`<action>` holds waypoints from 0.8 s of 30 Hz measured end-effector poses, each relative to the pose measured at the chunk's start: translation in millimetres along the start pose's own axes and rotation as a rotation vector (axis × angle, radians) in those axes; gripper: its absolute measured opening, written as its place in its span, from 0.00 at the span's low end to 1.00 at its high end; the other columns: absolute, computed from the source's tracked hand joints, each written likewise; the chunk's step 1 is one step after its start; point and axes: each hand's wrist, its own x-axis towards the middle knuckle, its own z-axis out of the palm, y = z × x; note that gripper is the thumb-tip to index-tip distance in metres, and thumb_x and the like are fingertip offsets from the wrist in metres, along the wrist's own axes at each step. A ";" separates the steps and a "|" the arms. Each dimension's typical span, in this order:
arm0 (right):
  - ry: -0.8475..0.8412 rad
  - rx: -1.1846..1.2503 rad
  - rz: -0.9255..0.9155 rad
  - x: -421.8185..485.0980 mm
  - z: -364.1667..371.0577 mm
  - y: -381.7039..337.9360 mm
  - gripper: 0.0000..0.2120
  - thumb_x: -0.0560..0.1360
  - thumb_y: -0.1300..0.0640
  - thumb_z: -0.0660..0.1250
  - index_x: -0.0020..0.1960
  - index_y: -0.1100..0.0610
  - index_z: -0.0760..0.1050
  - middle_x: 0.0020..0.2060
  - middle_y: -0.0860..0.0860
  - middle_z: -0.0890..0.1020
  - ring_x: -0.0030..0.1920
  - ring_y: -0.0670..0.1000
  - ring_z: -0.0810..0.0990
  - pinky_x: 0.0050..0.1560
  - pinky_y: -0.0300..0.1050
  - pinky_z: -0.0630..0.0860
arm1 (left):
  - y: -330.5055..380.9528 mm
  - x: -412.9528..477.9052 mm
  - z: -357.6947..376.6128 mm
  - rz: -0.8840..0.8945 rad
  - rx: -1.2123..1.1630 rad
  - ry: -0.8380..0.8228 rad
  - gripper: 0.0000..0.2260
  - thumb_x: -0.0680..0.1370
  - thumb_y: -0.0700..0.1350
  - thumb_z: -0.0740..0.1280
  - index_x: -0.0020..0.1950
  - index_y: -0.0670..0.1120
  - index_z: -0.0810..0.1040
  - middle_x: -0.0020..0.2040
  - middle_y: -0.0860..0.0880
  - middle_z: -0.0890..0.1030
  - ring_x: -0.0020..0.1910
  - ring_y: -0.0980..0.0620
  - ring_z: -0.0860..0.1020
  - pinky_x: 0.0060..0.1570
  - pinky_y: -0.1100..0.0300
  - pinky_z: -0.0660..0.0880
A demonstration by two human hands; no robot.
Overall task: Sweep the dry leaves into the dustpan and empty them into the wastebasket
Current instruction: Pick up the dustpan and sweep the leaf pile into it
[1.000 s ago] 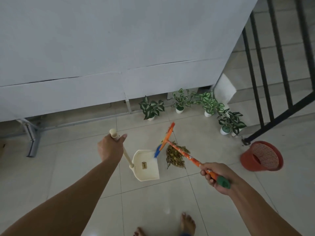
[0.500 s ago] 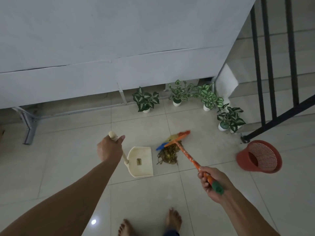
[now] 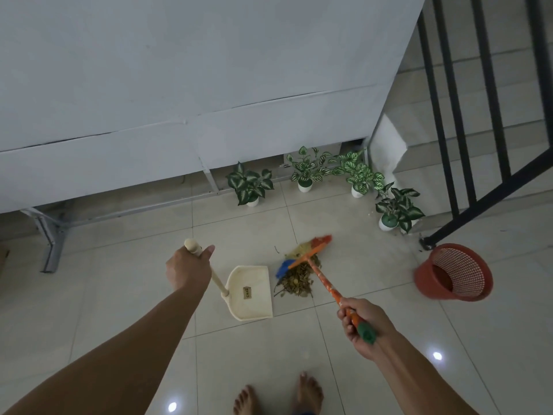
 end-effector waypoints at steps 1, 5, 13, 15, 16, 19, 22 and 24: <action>-0.008 0.009 -0.007 -4.3 -2.5 0.3 0.05 0.77 0.65 0.64 0.51 0.66 0.76 0.29 0.54 0.75 0.19 0.45 0.71 0.15 0.36 0.67 | -0.9 0.0 -1.2 0.002 -0.001 -0.001 0.18 0.75 0.57 0.71 0.47 0.41 0.81 0.39 0.44 0.81 0.39 0.44 0.78 0.39 0.55 0.72; -0.033 0.038 -0.023 -17.2 -3.7 8.5 0.05 0.78 0.64 0.64 0.50 0.66 0.75 0.29 0.55 0.75 0.19 0.45 0.72 0.15 0.36 0.67 | -5.1 -1.4 -4.8 0.004 -0.009 -0.025 0.18 0.75 0.57 0.70 0.45 0.41 0.81 0.38 0.44 0.81 0.38 0.45 0.77 0.38 0.55 0.72; 0.096 -0.109 -0.065 -19.6 17.4 36.0 0.20 0.77 0.63 0.66 0.66 0.73 0.72 0.28 0.54 0.74 0.20 0.45 0.70 0.17 0.37 0.67 | -22.0 -8.4 -9.5 -0.006 0.012 -0.077 0.17 0.76 0.55 0.71 0.49 0.40 0.80 0.39 0.44 0.78 0.39 0.45 0.76 0.39 0.54 0.73; 0.071 -0.108 -0.078 -26.0 14.5 39.8 0.11 0.77 0.63 0.66 0.57 0.68 0.77 0.27 0.54 0.74 0.20 0.46 0.69 0.17 0.37 0.67 | -26.6 -6.9 -10.2 -0.002 0.027 -0.083 0.16 0.76 0.53 0.70 0.51 0.40 0.80 0.40 0.44 0.78 0.40 0.45 0.75 0.40 0.54 0.73; 0.057 -0.100 -0.074 -28.7 11.9 42.1 0.05 0.77 0.63 0.66 0.51 0.65 0.76 0.26 0.54 0.74 0.20 0.46 0.70 0.17 0.37 0.67 | -28.7 -5.8 -11.0 0.002 0.043 -0.086 0.15 0.77 0.52 0.70 0.52 0.40 0.80 0.41 0.44 0.78 0.40 0.45 0.75 0.40 0.54 0.72; 0.026 -0.038 -0.064 -34.3 7.3 50.3 0.05 0.78 0.63 0.65 0.43 0.62 0.73 0.27 0.53 0.74 0.20 0.46 0.70 0.17 0.36 0.67 | -34.1 -3.6 -14.2 0.019 0.092 -0.101 0.13 0.77 0.48 0.69 0.56 0.40 0.78 0.43 0.43 0.79 0.41 0.45 0.74 0.40 0.55 0.70; 0.001 0.006 -0.055 -33.9 18.7 57.8 0.04 0.78 0.63 0.65 0.46 0.64 0.75 0.28 0.53 0.74 0.21 0.45 0.70 0.17 0.37 0.68 | -39.5 -1.8 -18.1 0.024 0.090 -0.119 0.12 0.77 0.47 0.70 0.55 0.40 0.78 0.41 0.44 0.78 0.41 0.43 0.77 0.41 0.53 0.75; 0.018 0.003 -0.051 -29.3 33.8 61.2 0.05 0.78 0.62 0.65 0.48 0.66 0.76 0.27 0.53 0.73 0.20 0.45 0.70 0.17 0.36 0.68 | -44.0 -0.9 -21.1 0.026 0.097 -0.123 0.12 0.77 0.47 0.70 0.54 0.40 0.78 0.41 0.45 0.78 0.42 0.43 0.77 0.42 0.53 0.76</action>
